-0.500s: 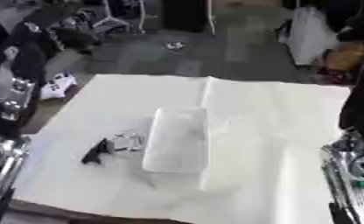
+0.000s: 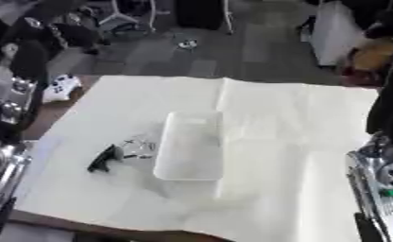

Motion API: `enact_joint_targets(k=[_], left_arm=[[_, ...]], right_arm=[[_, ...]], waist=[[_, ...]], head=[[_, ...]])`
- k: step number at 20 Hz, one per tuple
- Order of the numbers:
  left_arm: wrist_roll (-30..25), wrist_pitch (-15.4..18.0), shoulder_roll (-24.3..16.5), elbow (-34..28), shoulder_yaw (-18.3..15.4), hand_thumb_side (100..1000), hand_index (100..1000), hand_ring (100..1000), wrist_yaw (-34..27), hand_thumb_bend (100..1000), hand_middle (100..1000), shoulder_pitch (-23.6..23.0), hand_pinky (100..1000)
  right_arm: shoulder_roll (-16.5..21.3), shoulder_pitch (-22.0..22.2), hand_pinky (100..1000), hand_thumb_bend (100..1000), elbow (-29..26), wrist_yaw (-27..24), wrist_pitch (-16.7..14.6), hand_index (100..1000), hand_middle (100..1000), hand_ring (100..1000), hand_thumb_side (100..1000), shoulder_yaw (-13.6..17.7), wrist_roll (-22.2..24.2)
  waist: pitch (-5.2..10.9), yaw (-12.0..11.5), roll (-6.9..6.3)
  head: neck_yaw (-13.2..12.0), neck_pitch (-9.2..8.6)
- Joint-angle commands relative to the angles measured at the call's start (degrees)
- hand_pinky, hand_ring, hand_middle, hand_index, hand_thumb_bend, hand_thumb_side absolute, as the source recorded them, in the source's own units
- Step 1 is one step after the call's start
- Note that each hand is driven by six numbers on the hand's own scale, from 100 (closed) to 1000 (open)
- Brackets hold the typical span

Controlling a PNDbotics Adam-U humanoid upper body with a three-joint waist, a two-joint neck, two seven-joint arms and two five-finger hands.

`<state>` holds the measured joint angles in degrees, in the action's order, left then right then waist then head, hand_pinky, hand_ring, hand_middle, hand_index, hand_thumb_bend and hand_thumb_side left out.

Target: Pick up objects on the table and place them in the box.

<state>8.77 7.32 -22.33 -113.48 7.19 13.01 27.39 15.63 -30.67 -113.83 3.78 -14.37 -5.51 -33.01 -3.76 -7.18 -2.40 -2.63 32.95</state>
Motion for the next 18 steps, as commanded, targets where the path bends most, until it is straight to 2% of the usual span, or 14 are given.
enact_joint_targets(k=[1, 12, 14, 15, 17, 18], left_arm=[[-0.1, 0.2, -1.2, -0.4, -0.2, 1000, 891, 711, 0.2, 258, 863, 0.9, 681], [-0.7, 0.3, -1.9, 0.1, -0.2, 1000, 892, 725, 1.0, 250, 871, 1.4, 700], [-2.2, 0.6, -2.8, 1.0, -0.4, 1000, 906, 741, 2.7, 202, 886, 1.9, 724], [-3.6, 0.9, -3.6, 1.8, -0.3, 1000, 912, 746, 3.8, 228, 893, 2.3, 732], [-7.1, 2.3, -5.5, 4.6, -0.2, 1000, 921, 756, 6.0, 215, 880, 3.4, 753], [-8.8, 3.1, -6.4, 6.4, -0.2, 1000, 924, 756, 7.1, 210, 842, 3.9, 759]], right_arm=[[0.5, -1.0, 464, 175, -0.8, -0.2, 0.1, 851, 624, 535, 1000, 0.3, 0.2], [0.5, -1.0, 464, 176, -0.8, -0.2, 0.3, 853, 624, 535, 1000, 0.3, 0.3], [0.4, -1.0, 464, 176, -0.8, -0.2, 0.3, 853, 624, 535, 1000, 0.3, 0.3], [0.4, -1.0, 465, 175, -0.8, -0.2, 0.4, 853, 624, 536, 1000, 0.3, 0.3], [0.3, -0.9, 465, 173, -0.8, -0.3, 0.4, 853, 624, 536, 1000, 0.2, 0.4], [0.3, -0.9, 465, 173, -0.8, -0.3, 0.4, 853, 624, 536, 1000, 0.2, 0.4]], waist=[[0.69, 0.0, 0.02], [0.75, 0.1, -0.05], [0.8, 0.2, -0.1], [0.85, 0.2, -0.16], [0.93, 0.4, -0.31], [0.96, 0.5, -0.38]], head=[[-0.6, -0.55], [-0.4, 0.2], [-0.5, 0.41], [-0.5, 0.52], [-0.7, 0.65], [-0.7, 0.69]])
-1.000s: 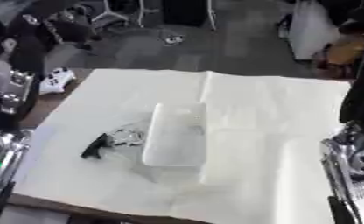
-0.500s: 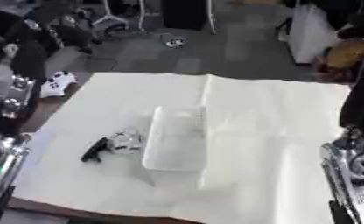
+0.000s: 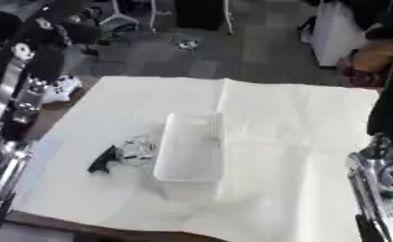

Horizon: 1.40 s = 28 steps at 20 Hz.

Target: Pick up objects on the table and place them in the box.

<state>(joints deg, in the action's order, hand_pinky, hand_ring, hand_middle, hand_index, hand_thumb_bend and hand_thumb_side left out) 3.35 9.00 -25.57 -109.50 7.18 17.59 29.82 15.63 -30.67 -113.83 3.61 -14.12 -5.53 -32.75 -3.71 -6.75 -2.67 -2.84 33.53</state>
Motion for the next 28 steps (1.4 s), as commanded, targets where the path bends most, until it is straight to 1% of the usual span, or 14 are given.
enact_joint_targets(k=[1, 3, 6, 9, 11, 14, 16, 19, 20, 21, 22, 24, 25, 28], left_arm=[[-5.0, 2.3, -4.0, 4.1, -0.2, 1000, 929, 763, 3.5, 213, 811, 2.0, 775], [-7.9, 3.9, -5.4, 7.4, -0.1, 1000, 922, 776, 5.5, 293, 800, 3.0, 780], [-11.1, 6.3, -7.0, 11.3, 0.1, 1000, 918, 787, 7.8, 355, 790, 4.3, 807], [-14.4, 8.5, -9.0, 14.3, 0.7, 1000, 922, 810, 10.9, 393, 818, 6.0, 856], [-16.7, 9.8, -10.2, 16.1, 1.1, 1000, 925, 848, 13.1, 425, 834, 7.0, 903], [-19.7, 12.0, -12.8, 19.5, 2.1, 946, 924, 911, 16.9, 497, 852, 9.2, 982], [-20.6, 13.4, -14.0, 21.8, 2.8, 932, 921, 926, 19.1, 526, 860, 10.5, 1000], [-22.8, 15.4, -15.3, 25.9, 4.3, 951, 921, 954, 22.7, 544, 868, 12.7, 1000], [-24.1, 15.8, -15.5, 27.3, 4.6, 958, 922, 962, 24.2, 548, 870, 13.4, 1000], [-25.7, 16.0, -15.8, 28.8, 5.0, 923, 919, 970, 25.9, 522, 869, 14.1, 1000], [-27.6, 15.9, -16.0, 30.2, 5.2, 957, 916, 985, 28.1, 560, 872, 14.9, 1000], [-31.9, 15.3, -16.1, 32.7, 5.6, 981, 924, 1000, 34.0, 587, 883, 16.3, 1000], [-34.6, 14.9, -15.9, 34.1, 5.7, 988, 928, 1000, 36.7, 605, 893, 16.9, 1000], [-43.4, 14.2, -15.2, 37.8, 6.1, 984, 924, 1000, 43.4, 634, 905, 18.3, 1000]], right_arm=[[0.3, -0.9, 465, 172, -0.8, -0.1, 0.2, 853, 624, 536, 1000, 0.2, 0.2], [0.3, -1.0, 465, 172, -0.8, -0.1, 0.2, 854, 624, 536, 1000, 0.2, 0.2], [0.3, -0.9, 465, 171, -0.8, -0.1, 0.2, 854, 623, 536, 1000, 0.1, 0.3], [0.4, -0.8, 465, 172, -0.8, -0.2, 0.3, 854, 623, 536, 1000, 0.0, 0.4], [0.4, -0.8, 465, 172, -0.8, -0.2, 0.3, 854, 623, 536, 1000, -0.1, 0.5], [0.4, -0.6, 465, 171, -0.8, -0.3, 0.4, 855, 623, 536, 1000, -0.2, 0.6], [0.4, -0.6, 464, 172, -0.8, -0.3, 0.4, 855, 623, 535, 1000, -0.3, 0.7], [0.4, -0.5, 464, 175, -0.8, -0.4, 0.5, 855, 623, 535, 1000, -0.4, 0.9], [0.4, -0.5, 464, 175, -0.8, -0.4, 0.5, 855, 623, 535, 1000, -0.4, 0.9], [0.4, -0.5, 464, 175, -0.8, -0.5, 0.5, 856, 623, 535, 1000, -0.4, 1.0], [0.4, -0.5, 463, 175, -0.8, -0.5, 0.5, 856, 623, 535, 1000, -0.4, 1.0], [0.3, -0.5, 463, 174, -0.8, -0.6, 0.5, 857, 622, 535, 1000, -0.4, 1.0], [0.2, -0.5, 463, 174, -0.8, -0.6, 0.6, 857, 622, 535, 1000, -0.4, 1.0], [0.2, -0.5, 463, 171, -0.8, -0.7, 0.6, 857, 622, 535, 1000, -0.4, 1.1]], waist=[[0.94, 0.2, -0.17], [0.96, 0.3, -0.28], [0.99, 0.5, -0.45], [1.11, 0.6, -0.71], [1.2, 0.6, -0.87], [1.39, 0.8, -1.13], [1.45, 0.9, -1.22], [1.47, 1.1, -1.26], [1.46, 1.2, -1.26], [1.45, 1.3, -1.26], [1.44, 1.3, -1.26], [1.42, 1.4, -1.23], [1.42, 1.5, -1.22], [1.44, 1.5, -1.21]], head=[[-0.4, 0.13], [-0.4, 0.18], [-0.4, 0.39], [-0.6, 0.76], [-0.8, 0.85], [-1.3, 0.75], [-1.5, 0.67], [-1.3, 0.02], [-1.2, -0.42], [-1.2, -1.19], [-1.0, -2.08], [-0.9, -3.32], [-0.9, -3.51], [-1.2, -3.1]])
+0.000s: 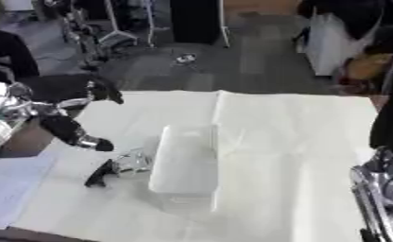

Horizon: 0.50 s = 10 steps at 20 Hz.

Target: Pick up objects on the table and place them in the box.

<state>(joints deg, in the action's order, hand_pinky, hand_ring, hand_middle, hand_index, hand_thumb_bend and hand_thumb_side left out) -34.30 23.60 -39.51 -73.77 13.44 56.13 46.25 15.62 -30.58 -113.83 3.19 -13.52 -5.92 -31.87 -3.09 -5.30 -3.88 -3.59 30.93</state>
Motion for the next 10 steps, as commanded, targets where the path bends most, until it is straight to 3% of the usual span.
enact_joint_targets(k=[1, 5, 10], left_arm=[[-8.6, -0.4, -1.2, 3.1, -0.1, 982, 921, 1000, 6.6, 633, 905, 2.2, 1000], [-15.1, 0.0, -0.7, 5.3, -0.4, 964, 916, 1000, 10.6, 638, 899, 3.0, 1000], [-16.5, 1.3, -0.1, 6.8, 0.0, 972, 918, 1000, 11.9, 664, 903, 3.6, 1000]], right_arm=[[0.2, -0.6, 464, 171, -0.8, -0.3, 0.0, 857, 622, 535, 1000, 0.0, 0.2], [0.2, -0.7, 463, 171, -0.8, -0.3, 0.0, 858, 622, 535, 1000, 0.0, 0.1], [0.2, -0.7, 464, 170, -0.8, -0.3, -0.1, 857, 622, 535, 1000, 0.0, 0.1]], waist=[[0.81, 0.1, 0.0], [0.78, 0.0, 0.02], [0.75, 0.0, 0.03]], head=[[-0.5, -0.26], [-1.0, 0.46], [-1.7, 2.22]])
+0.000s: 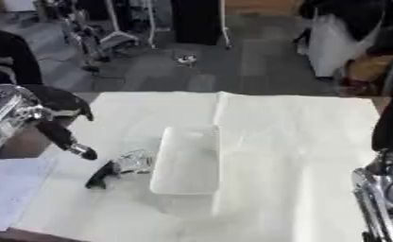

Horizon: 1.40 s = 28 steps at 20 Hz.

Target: Pick up objects on the table and place them in the box.

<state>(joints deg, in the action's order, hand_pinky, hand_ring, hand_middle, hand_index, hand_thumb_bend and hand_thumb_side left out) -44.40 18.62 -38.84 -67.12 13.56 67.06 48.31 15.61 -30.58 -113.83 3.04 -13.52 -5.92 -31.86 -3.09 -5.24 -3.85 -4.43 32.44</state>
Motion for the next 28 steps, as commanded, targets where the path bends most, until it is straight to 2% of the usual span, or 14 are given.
enact_joint_targets(k=[1, 8, 16, 23, 26, 28], left_arm=[[-6.4, 6.6, -0.7, 0.4, 0.1, 974, 919, 1000, 1.2, 670, 903, 1.6, 1000], [-5.3, 8.7, 0.6, 3.0, 1.3, 974, 917, 1000, 3.3, 657, 896, 2.1, 1000], [-5.2, 11.2, 2.9, 5.7, 1.9, 1000, 908, 1000, 0.3, 630, 882, 2.8, 1000], [-5.6, 11.5, 4.0, 7.1, 2.3, 966, 892, 1000, 0.1, 594, 850, 3.1, 1000], [-7.2, 12.0, 4.7, 8.9, 2.7, 987, 915, 1000, 0.8, 643, 878, 3.3, 1000], [-7.5, 12.8, 5.0, 10.4, 3.0, 1000, 950, 1000, 1.7, 712, 911, 3.4, 1000]], right_arm=[[0.2, -0.7, 464, 170, -0.8, -0.2, 0.0, 857, 622, 535, 1000, 0.0, 0.1], [0.0, -0.9, 465, 168, -0.8, -0.2, -0.1, 858, 619, 535, 1000, 0.0, 0.1], [-0.4, -1.2, 465, 165, -0.8, -0.3, -0.1, 859, 618, 535, 1000, 0.0, 0.1], [-0.6, -1.3, 465, 165, -0.8, -0.4, -0.1, 860, 617, 535, 1000, -0.1, 0.2], [-0.6, -1.3, 465, 165, -0.8, -0.4, -0.1, 860, 617, 535, 1000, -0.1, 0.2], [-0.7, -1.4, 465, 164, -0.8, -0.4, -0.1, 860, 617, 535, 1000, 0.0, 0.2]], waist=[[0.75, 0.0, 0.0], [0.66, 0.2, 0.04], [0.45, 0.5, 0.14], [0.38, 0.7, 0.2], [0.35, 0.8, 0.23], [0.33, 0.8, 0.23]], head=[[-1.0, 1.07], [-0.9, 1.37], [-1.0, 1.28], [-1.1, 0.85], [-1.2, 0.43], [-1.2, 0.45]])
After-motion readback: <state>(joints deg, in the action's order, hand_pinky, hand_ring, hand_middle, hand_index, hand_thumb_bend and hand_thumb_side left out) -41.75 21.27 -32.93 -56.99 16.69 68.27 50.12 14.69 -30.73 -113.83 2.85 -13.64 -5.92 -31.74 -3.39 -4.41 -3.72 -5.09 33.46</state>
